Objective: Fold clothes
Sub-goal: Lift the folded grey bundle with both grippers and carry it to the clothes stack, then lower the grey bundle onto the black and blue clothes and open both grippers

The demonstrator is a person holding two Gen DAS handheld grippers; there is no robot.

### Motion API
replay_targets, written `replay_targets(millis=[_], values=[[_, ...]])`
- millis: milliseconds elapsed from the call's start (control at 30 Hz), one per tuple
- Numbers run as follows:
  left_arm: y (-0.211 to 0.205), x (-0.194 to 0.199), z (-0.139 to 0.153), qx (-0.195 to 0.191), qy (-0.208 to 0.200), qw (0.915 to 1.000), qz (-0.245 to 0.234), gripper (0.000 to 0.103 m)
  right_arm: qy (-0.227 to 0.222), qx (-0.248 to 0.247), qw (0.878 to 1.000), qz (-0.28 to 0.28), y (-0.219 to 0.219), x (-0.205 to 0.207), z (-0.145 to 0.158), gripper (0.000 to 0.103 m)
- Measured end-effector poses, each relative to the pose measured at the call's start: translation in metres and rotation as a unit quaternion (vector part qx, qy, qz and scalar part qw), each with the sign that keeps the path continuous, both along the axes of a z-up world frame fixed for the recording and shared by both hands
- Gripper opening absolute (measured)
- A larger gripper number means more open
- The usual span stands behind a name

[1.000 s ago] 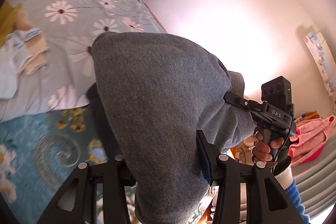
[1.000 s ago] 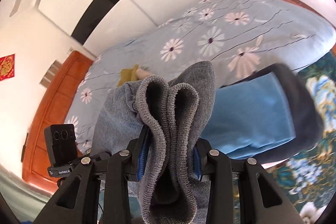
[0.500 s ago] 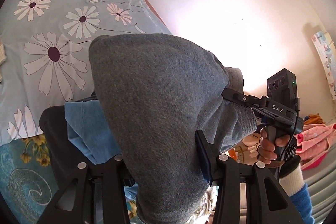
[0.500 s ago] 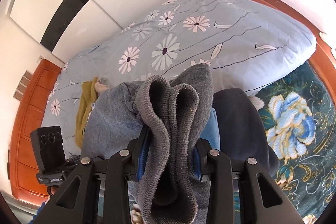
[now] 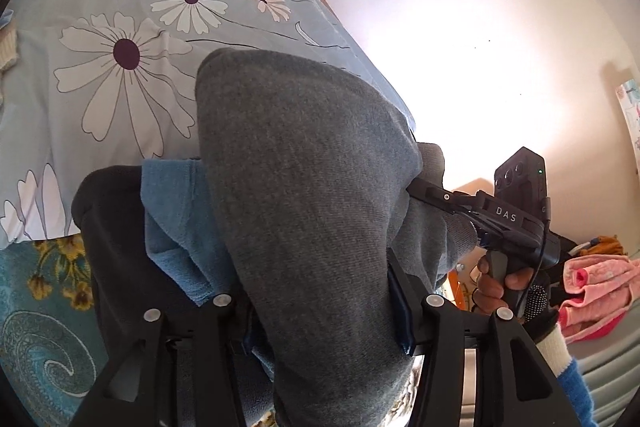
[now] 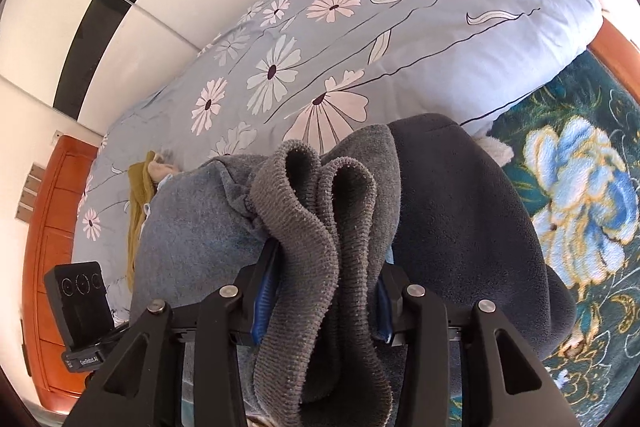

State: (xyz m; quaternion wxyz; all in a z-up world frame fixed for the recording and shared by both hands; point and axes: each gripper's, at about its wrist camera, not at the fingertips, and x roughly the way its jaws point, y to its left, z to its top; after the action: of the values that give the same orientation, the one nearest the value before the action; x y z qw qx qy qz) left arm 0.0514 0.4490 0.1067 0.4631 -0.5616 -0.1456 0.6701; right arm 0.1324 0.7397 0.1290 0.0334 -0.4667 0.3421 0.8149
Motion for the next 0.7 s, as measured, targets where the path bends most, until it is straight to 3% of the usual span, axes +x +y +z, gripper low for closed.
replay_targets(millis=[167,433,600,700], values=[[-0.022,-0.009,0.015,-0.016,0.02,0.9997,-0.006,0.064,-0.003,0.013,1.0,0.005,-0.001,0.003,0.015,0.049],[-0.065,-0.021,0.056,-0.034,0.077,0.9948,0.057,0.065,0.013,0.111,0.994,-0.015,-0.011,0.03,0.062,0.049],[-0.029,-0.015,0.083,-0.051,0.142,0.988,0.034,0.065,0.049,0.164,0.984,0.04,-0.052,0.026,0.091,0.049],[0.005,-0.009,0.084,-0.07,0.186,0.98,0.009,0.065,0.049,0.187,0.977,0.091,-0.082,0.022,0.087,0.049]])
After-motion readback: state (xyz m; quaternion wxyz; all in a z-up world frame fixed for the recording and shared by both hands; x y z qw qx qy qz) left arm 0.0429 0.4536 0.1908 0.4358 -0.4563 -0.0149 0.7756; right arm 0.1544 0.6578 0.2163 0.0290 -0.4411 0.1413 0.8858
